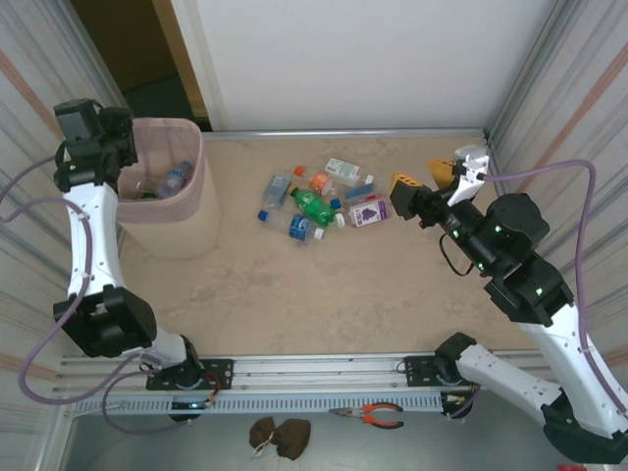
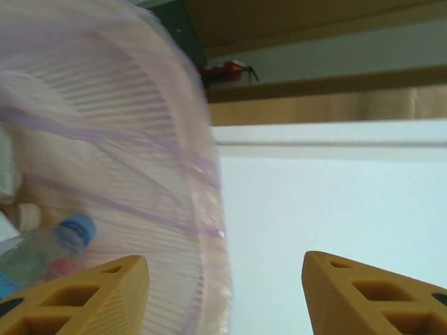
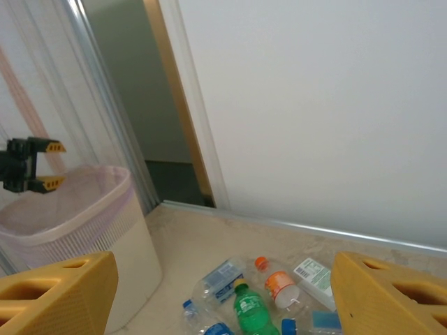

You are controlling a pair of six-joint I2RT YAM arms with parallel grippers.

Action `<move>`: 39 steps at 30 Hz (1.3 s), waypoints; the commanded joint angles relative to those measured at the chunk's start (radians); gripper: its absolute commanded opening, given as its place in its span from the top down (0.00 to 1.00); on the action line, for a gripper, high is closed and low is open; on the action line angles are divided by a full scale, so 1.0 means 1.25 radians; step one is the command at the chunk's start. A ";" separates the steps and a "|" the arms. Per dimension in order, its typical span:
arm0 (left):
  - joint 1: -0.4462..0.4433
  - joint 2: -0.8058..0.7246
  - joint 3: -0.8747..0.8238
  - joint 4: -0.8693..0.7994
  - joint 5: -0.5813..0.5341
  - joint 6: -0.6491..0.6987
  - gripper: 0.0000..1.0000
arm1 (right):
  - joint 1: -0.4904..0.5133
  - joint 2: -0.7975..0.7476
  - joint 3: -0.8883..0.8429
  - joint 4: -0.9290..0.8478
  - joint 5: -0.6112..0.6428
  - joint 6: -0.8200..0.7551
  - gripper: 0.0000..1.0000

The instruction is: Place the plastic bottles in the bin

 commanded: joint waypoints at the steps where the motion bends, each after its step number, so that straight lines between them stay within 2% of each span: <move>1: -0.020 -0.038 0.005 0.063 0.071 0.115 0.40 | -0.005 0.010 0.002 0.012 -0.002 -0.006 0.21; 3: -0.041 -0.049 0.006 0.091 0.088 0.180 0.40 | -0.006 0.018 0.001 0.014 -0.006 -0.006 0.21; 6: -0.099 -0.064 0.023 0.083 0.050 0.275 0.40 | -0.007 0.028 0.001 0.021 -0.015 -0.006 0.21; 11: -0.225 -0.042 0.093 -0.004 -0.034 0.386 0.40 | -0.008 0.037 0.005 0.023 -0.022 -0.007 0.21; 19: -0.416 0.005 0.104 -0.047 -0.161 0.426 0.40 | -0.011 0.038 0.011 0.024 -0.023 -0.009 0.21; 24: -0.503 0.060 0.126 -0.074 -0.213 0.476 0.39 | -0.011 0.043 0.024 0.016 -0.027 -0.010 0.21; 27: -0.528 0.098 0.142 -0.069 -0.192 0.580 0.38 | -0.011 0.041 0.027 0.011 -0.028 -0.010 0.21; 30: -0.531 0.124 0.125 -0.026 -0.027 0.770 0.36 | -0.011 0.037 0.028 0.005 -0.026 -0.007 0.21; 35: -0.535 0.184 0.132 -0.061 0.063 0.956 0.34 | -0.011 0.025 0.023 0.001 -0.014 -0.007 0.21; 36: -0.539 0.200 0.138 -0.076 0.066 1.000 0.35 | -0.011 0.023 0.022 0.002 -0.012 -0.006 0.21; 39: -0.553 0.248 0.155 -0.114 0.004 1.099 0.35 | -0.011 0.015 0.019 0.002 -0.004 -0.003 0.21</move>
